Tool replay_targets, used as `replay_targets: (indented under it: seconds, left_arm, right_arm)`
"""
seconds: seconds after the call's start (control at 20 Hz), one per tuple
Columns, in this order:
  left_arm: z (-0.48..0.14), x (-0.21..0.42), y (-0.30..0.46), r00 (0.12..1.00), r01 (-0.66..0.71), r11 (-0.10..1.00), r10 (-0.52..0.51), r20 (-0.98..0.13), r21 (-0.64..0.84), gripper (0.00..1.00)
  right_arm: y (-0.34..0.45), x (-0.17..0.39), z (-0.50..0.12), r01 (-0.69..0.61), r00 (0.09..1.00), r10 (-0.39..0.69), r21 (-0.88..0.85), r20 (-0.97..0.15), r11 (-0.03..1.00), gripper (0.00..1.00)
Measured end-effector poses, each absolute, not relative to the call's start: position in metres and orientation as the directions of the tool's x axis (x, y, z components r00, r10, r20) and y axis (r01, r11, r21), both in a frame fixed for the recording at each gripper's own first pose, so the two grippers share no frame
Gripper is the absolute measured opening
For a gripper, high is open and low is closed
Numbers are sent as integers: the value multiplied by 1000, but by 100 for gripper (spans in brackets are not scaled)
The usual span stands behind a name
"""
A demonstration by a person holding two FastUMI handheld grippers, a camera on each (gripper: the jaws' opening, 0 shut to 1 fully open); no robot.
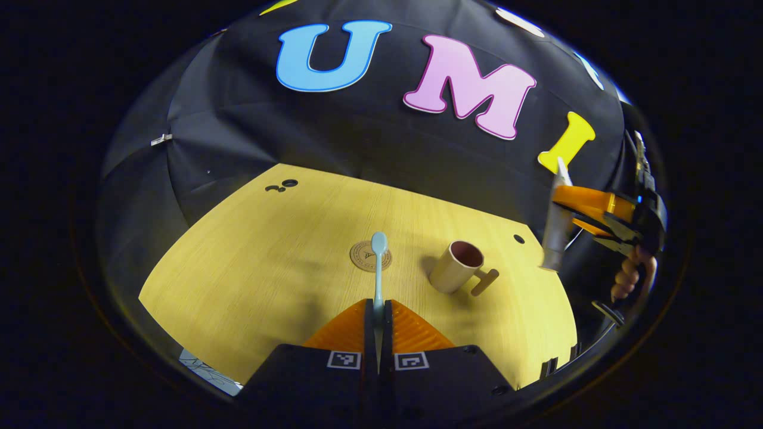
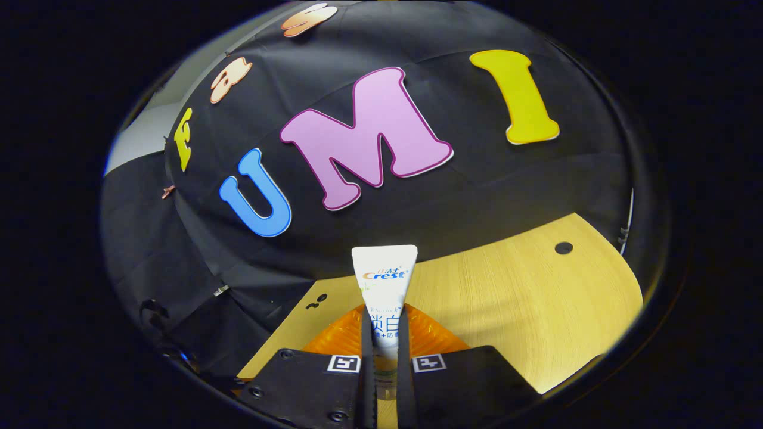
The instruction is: Put the toothbrush and toothpaste on the desktop into the cup, then pick up the cup and place it on the coaster on the desktop.
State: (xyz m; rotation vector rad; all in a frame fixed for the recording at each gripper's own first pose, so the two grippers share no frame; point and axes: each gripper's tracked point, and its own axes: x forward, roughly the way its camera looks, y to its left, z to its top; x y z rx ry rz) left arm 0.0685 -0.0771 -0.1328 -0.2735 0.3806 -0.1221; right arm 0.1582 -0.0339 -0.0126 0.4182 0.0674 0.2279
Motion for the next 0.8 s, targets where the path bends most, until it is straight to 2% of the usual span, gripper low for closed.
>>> replay_targets:
  seconds: [0.2,0.4,0.8]
  left_arm:
    - [-133,61,-79,925,70,958,-166,-341,-278,6]
    - [-137,60,-79,927,67,960,-161,-339,-273,6]
    - [-145,60,-82,927,60,957,-159,-341,-282,6]
  right_arm:
    - [-27,212,-23,-203,976,217,372,4,906,17]
    - [-22,252,-55,-189,978,205,313,-22,931,17]
    - [-5,283,-120,-179,973,213,288,-92,941,17]
